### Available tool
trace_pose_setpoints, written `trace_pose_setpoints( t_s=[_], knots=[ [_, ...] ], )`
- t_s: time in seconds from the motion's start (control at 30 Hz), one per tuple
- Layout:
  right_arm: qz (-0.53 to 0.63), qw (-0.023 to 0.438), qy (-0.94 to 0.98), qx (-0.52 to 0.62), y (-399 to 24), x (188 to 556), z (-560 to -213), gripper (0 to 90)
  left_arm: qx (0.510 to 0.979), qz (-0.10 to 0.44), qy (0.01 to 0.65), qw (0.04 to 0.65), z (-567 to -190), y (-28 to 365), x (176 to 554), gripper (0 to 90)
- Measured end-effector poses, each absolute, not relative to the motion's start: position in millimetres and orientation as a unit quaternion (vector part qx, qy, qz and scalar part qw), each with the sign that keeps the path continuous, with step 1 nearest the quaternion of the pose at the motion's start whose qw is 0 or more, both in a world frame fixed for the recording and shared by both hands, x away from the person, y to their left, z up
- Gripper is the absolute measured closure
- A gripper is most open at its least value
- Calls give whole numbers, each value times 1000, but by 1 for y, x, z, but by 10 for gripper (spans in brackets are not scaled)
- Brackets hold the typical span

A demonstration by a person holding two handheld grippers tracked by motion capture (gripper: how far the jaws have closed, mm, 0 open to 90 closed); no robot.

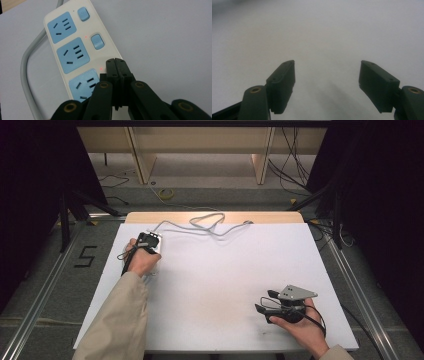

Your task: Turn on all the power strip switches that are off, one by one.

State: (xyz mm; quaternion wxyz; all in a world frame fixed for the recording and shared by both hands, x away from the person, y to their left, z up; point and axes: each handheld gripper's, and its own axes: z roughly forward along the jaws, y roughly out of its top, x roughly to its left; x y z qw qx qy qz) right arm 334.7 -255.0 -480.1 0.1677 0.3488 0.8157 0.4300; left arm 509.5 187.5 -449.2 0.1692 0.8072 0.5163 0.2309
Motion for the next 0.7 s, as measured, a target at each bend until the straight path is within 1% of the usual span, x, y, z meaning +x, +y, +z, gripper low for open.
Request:
trace_pose_setpoints(
  t_s=[0.23, 0.37, 0.43, 0.7],
  knots=[
    [432, 168, 814, 350, -256, 335, -480, 302, 799, 237, 521, 186, -449, 193, 513, 898],
    [433, 167, 813, 351, -256, 335, -480, 302, 783, 252, 528, 210, -447, 198, 517, 898],
    [433, 167, 813, 351, -256, 335, -480, 302, 783, 248, 525, 221, -447, 200, 519, 898],
    [434, 167, 812, 352, -256, 335, -481, 302, 785, 256, 521, 214, -441, 200, 527, 898]
  ],
)
